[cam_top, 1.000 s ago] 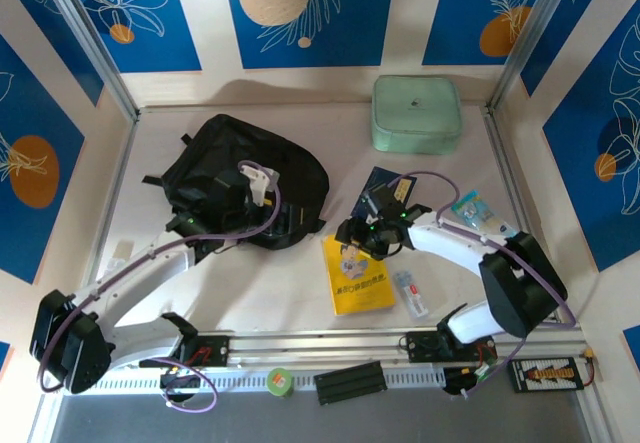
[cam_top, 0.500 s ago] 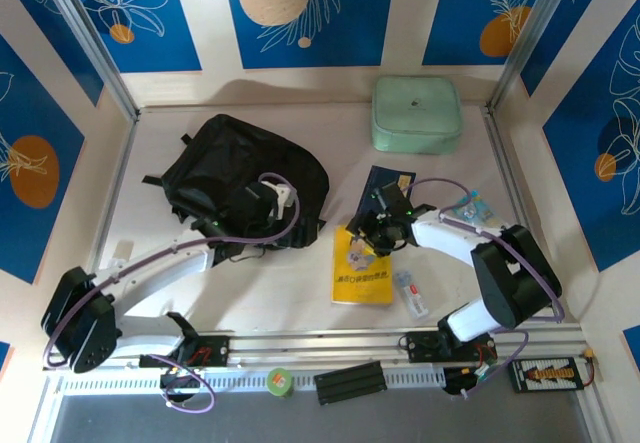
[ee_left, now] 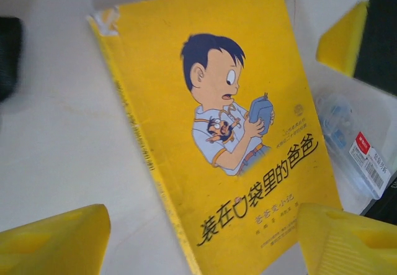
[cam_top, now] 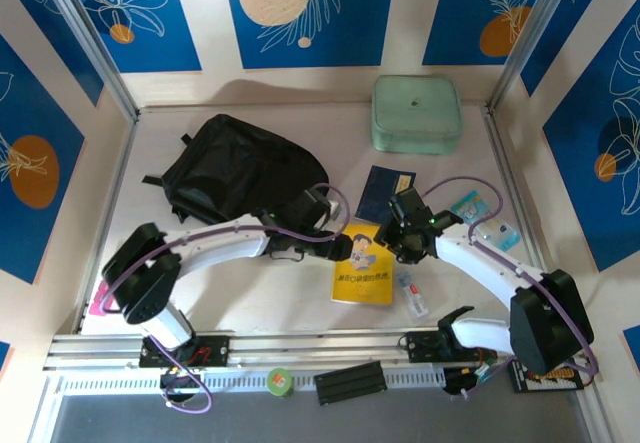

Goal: Pack the student bag
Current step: Pick up the book at the center of the table.

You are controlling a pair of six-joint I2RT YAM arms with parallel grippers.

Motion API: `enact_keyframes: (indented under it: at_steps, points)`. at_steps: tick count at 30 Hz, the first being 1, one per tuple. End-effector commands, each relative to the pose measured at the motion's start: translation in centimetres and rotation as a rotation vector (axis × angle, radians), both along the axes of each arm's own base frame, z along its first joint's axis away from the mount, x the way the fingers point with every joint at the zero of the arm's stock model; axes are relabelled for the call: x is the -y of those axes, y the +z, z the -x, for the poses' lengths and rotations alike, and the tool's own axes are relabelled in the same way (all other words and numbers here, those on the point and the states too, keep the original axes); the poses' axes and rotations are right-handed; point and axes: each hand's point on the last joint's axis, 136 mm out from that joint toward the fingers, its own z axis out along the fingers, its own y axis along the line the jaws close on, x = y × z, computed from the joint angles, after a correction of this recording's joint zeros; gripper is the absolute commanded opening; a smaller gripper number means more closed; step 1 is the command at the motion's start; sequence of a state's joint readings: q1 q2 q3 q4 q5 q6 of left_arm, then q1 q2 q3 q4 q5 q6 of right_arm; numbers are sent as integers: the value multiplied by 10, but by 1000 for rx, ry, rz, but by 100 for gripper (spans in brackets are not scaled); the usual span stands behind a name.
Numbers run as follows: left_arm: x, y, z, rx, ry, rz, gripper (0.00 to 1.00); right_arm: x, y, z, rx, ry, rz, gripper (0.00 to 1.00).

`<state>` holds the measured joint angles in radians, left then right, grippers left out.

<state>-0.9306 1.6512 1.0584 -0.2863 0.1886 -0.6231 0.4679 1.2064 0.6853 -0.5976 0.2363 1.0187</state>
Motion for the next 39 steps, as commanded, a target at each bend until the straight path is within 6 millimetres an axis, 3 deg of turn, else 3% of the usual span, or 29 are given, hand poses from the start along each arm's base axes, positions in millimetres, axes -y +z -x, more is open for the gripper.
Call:
enact_keyframes:
  at_steps: [1, 8, 20, 39]
  points:
    - [8, -12, 13, -76, -46, -20, 75, 4, -13, 20, -57, 64, 0, 48]
    - [11, -26, 8, -90, -12, -33, 69, -8, -26, 18, -104, 97, -40, 34]
    - [16, -44, 9, -133, -23, -58, 62, -12, -40, 16, -146, 110, -42, 31]
    - [27, -54, 15, -192, -69, -51, 64, -18, -52, 19, -175, 96, -79, 29]
